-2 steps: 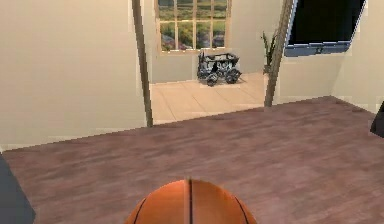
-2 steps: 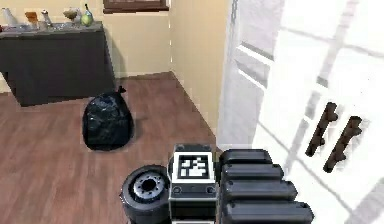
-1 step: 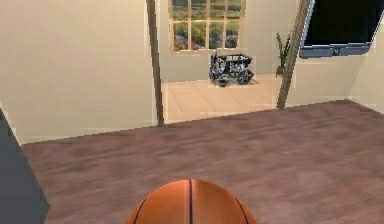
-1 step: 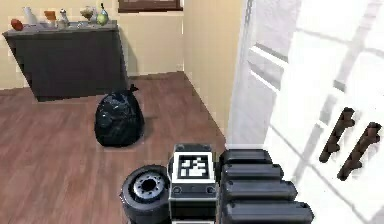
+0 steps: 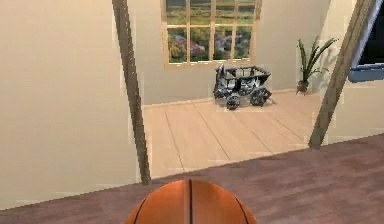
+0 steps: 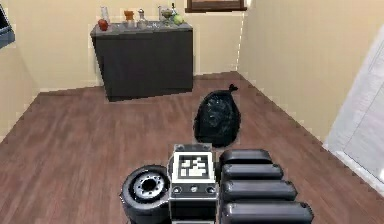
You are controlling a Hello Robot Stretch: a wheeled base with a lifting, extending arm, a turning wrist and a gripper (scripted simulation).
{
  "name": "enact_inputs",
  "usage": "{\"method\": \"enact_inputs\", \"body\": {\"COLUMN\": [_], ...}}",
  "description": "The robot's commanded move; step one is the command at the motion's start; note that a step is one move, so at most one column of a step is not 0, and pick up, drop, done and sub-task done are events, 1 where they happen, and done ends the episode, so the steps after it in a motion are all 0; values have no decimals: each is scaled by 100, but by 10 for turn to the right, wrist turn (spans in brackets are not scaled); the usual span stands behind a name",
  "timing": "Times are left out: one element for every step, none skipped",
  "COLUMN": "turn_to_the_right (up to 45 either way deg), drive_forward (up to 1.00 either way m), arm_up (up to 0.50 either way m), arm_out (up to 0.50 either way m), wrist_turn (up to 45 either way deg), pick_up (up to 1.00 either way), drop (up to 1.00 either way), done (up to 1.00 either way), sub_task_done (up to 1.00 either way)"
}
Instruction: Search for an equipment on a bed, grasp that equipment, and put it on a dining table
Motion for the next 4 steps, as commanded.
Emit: {"method": "enact_inputs", "body": {"turn_to_the_right": [-30,0,0,-450], "drive_forward": [0,100,70,0], "arm_up": [0,0,0,0], "arm_out": [0,0,0,0], "wrist_turn": [0,0,0,0], "pick_up": [0,0,0,0], "drop": [0,0,0,0], "done": [0,0,0,0], "sub_task_done": [0,0,0,0]}}
